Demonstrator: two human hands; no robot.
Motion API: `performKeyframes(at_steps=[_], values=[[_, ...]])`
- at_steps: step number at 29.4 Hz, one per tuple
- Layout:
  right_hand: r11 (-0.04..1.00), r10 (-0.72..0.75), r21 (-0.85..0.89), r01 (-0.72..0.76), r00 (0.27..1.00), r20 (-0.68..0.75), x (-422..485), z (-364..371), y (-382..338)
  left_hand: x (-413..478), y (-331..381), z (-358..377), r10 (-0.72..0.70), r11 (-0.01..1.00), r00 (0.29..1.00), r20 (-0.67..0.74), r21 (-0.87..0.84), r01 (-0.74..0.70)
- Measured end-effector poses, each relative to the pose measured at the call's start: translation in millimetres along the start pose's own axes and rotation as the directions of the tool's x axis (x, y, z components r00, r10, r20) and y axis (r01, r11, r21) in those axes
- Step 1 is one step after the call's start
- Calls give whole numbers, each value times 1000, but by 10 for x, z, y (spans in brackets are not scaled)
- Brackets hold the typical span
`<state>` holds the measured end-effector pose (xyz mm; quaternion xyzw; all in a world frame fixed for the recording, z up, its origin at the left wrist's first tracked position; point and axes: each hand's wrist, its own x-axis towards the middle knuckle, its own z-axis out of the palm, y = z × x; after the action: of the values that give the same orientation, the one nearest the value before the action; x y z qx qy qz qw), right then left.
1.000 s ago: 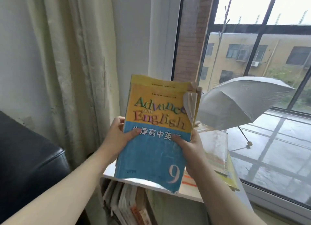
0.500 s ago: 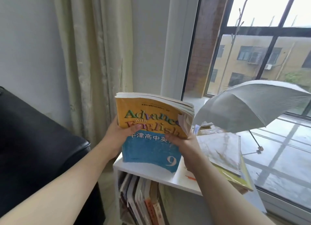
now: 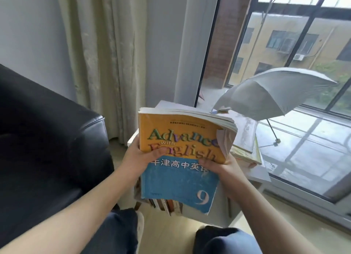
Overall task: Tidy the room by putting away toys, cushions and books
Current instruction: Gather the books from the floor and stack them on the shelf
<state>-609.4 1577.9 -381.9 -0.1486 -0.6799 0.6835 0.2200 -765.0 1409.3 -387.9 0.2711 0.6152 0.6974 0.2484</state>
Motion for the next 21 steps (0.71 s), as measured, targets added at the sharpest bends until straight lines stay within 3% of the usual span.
performKeyframes(at_steps=[3, 7, 14, 16, 19, 21], values=[[996, 84, -32, -86, 994, -67, -219, -116, 367, -110, -212, -12, -71, 988, 988, 135, 148, 51], [972, 198, -108, -210, 974, -113, -353, -347, 747, -142, -533, -33, -160, 952, 964, 212, 293, 93], [884, 397, -223, -411, 912, -108, -186, -667, 1275, 176, -831, 32, -399, 748, 868, 297, 652, 120], [859, 446, -221, -462, 887, -118, -141, -754, 1435, 259, -866, 157, -419, 632, 856, 301, 774, 37], [824, 497, -259, -503, 862, -94, -100, -838, 1607, 254, -993, 354, -467, 354, 795, 387, 906, -233], [808, 527, -263, -527, 846, -78, -31, -873, 1706, 249, -1135, 474, -509, 288, 759, 406, 911, -295]])
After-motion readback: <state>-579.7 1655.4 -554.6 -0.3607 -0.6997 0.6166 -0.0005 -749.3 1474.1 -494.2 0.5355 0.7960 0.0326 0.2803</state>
